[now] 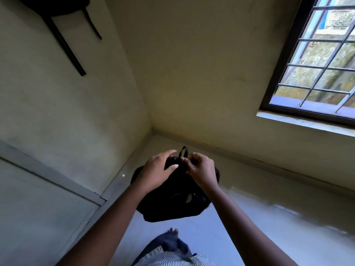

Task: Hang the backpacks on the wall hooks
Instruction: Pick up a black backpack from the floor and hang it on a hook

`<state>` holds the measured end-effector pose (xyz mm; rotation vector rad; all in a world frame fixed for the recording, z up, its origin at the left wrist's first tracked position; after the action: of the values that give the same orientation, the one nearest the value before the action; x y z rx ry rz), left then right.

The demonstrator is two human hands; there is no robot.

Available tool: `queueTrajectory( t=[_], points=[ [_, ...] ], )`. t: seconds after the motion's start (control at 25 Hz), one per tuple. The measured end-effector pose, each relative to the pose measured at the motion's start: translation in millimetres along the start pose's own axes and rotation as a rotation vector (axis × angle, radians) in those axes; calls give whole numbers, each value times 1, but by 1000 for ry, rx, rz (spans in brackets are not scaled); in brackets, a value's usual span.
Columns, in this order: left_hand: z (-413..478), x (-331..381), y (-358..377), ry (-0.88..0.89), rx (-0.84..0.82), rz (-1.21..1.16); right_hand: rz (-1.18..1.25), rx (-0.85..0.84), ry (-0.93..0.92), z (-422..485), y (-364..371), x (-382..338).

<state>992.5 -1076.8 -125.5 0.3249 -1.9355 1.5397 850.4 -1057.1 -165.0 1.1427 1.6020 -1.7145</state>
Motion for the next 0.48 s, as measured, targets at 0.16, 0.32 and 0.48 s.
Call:
queueTrajectory(
  t=[0.16, 0.32, 0.48],
  points=[
    [45, -8, -7, -74, 222, -302, -88, 62, -104, 39, -19, -31],
    [117, 32, -40, 37, 404, -372, -92, 121, -160, 108, -67, -66],
    [204, 91, -94, 253, 501, -287, -34, 185, -159, 189, -127, -110]
  ],
)
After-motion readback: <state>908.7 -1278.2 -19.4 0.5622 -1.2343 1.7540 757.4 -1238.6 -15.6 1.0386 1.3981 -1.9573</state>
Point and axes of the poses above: each hand's wrist, its own z-axis towards the middle knuckle, its own y-axis out of the palm, x = y × z, the point moved 6 cm from there along z, towards the middle knuckle, and after that the axes turned 6 degrees about -z, right-handed, at the moved point
